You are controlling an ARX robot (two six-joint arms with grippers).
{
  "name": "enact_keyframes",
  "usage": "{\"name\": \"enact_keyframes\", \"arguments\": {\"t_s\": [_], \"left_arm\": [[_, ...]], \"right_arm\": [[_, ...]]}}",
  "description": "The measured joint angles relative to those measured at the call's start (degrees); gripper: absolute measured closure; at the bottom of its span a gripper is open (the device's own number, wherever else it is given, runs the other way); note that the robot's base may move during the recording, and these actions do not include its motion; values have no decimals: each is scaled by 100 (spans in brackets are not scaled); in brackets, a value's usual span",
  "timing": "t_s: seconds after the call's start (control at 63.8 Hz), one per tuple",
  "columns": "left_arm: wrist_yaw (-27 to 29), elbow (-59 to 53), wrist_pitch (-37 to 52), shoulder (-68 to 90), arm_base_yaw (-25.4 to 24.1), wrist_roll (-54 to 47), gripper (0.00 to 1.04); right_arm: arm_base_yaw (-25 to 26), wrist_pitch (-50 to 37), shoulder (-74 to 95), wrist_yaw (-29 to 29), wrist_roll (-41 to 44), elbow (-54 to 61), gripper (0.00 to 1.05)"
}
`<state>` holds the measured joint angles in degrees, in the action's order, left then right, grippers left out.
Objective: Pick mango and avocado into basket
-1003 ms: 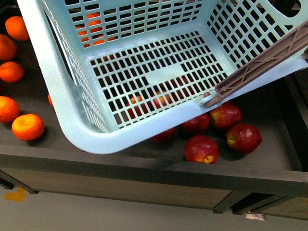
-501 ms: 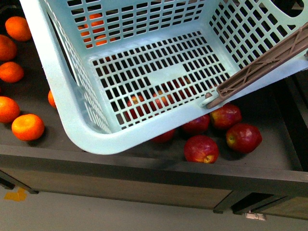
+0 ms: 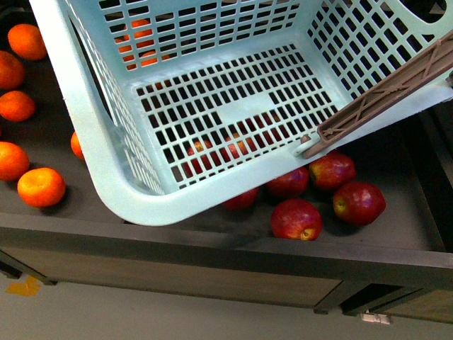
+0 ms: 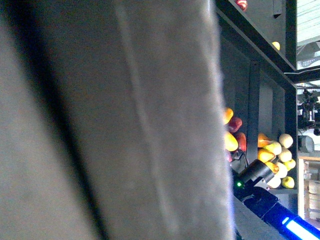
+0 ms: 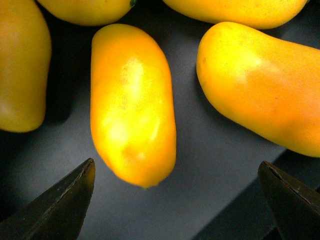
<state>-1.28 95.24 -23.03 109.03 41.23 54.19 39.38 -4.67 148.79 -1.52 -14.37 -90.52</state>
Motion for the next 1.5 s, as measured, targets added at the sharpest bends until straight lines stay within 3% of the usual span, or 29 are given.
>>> {"name": "enact_keyframes", "arguments": {"t_s": [0.548,1.316,1.426,1.504], "left_arm": [[-4,0,0,0,0,2,77],[-7,0,0,0,0,4,77],[-4,0,0,0,0,2,77],[-9,0,0,0,0,2,77]], "right_arm": [[-494,817,1143,-284,-446,-1954,9],[-514,1676,2352,-732,-511,-3794,9],[-479,1740,2417,-789,-516,-3897,20],[-442,1775,2430,-745,-525,-3952,34]]}}
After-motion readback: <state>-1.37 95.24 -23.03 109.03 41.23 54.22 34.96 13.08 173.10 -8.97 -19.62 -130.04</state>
